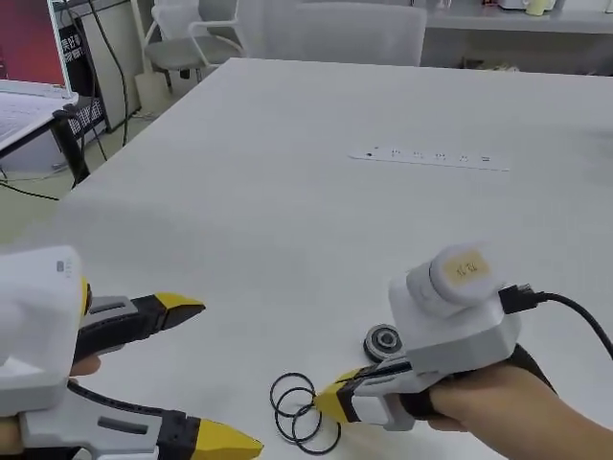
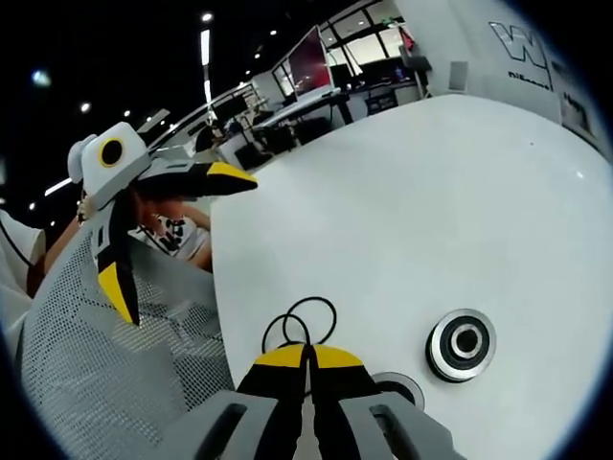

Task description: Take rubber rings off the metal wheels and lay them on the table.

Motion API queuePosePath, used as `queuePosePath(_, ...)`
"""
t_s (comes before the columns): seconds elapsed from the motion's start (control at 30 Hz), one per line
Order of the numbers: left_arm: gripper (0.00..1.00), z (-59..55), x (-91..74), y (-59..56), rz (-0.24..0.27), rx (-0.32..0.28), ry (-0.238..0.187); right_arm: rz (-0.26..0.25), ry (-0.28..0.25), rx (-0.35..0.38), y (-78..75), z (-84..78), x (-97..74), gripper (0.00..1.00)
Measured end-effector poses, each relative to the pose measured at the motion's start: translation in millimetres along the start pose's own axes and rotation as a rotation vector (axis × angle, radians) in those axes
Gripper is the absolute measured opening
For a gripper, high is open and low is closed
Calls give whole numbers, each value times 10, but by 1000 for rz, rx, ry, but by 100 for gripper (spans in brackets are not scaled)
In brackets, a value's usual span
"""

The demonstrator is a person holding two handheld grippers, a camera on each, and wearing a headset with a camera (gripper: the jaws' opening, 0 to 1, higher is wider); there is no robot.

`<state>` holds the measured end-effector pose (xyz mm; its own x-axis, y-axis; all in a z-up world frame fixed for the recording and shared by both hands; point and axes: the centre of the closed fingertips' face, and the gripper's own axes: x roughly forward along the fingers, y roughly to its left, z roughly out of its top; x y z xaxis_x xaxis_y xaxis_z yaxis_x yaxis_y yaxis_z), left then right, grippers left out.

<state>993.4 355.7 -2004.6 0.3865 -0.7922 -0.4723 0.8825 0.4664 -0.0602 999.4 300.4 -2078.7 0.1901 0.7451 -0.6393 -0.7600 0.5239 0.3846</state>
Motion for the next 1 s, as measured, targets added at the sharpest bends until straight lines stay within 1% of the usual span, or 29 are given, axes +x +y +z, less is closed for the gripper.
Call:
queuePosePath(0.2, 86, -2, -1, 3, 1, 0, 1, -8, 1, -16, -5, 9, 19, 0)
queuePosePath(0.4, 86, -11, 0, 2, -2, 2, 6, -27, 0, -49, -22, 25, 30, 0)
queuePosePath(0.6, 85, -24, 1, 1, -4, 4, 12, -40, -12, -49, -59, 48, 11, 0)
queuePosePath(0.73, 85, -28, 1, 1, -4, 3, 14, -33, -16, -51, -51, 62, 3, 1)
queuePosePath(0.8, 85, -33, 1, 2, -4, 4, 17, -17, -12, -47, -28, 60, 2, 5)
queuePosePath(0.87, 85, -43, 1, 1, -5, 3, 22, -19, -14, -55, -27, 72, -8, 7)
queuePosePath(1.0, 85, -43, 1, 3, -4, 4, 23, -25, -25, -61, -41, 110, -51, 6)
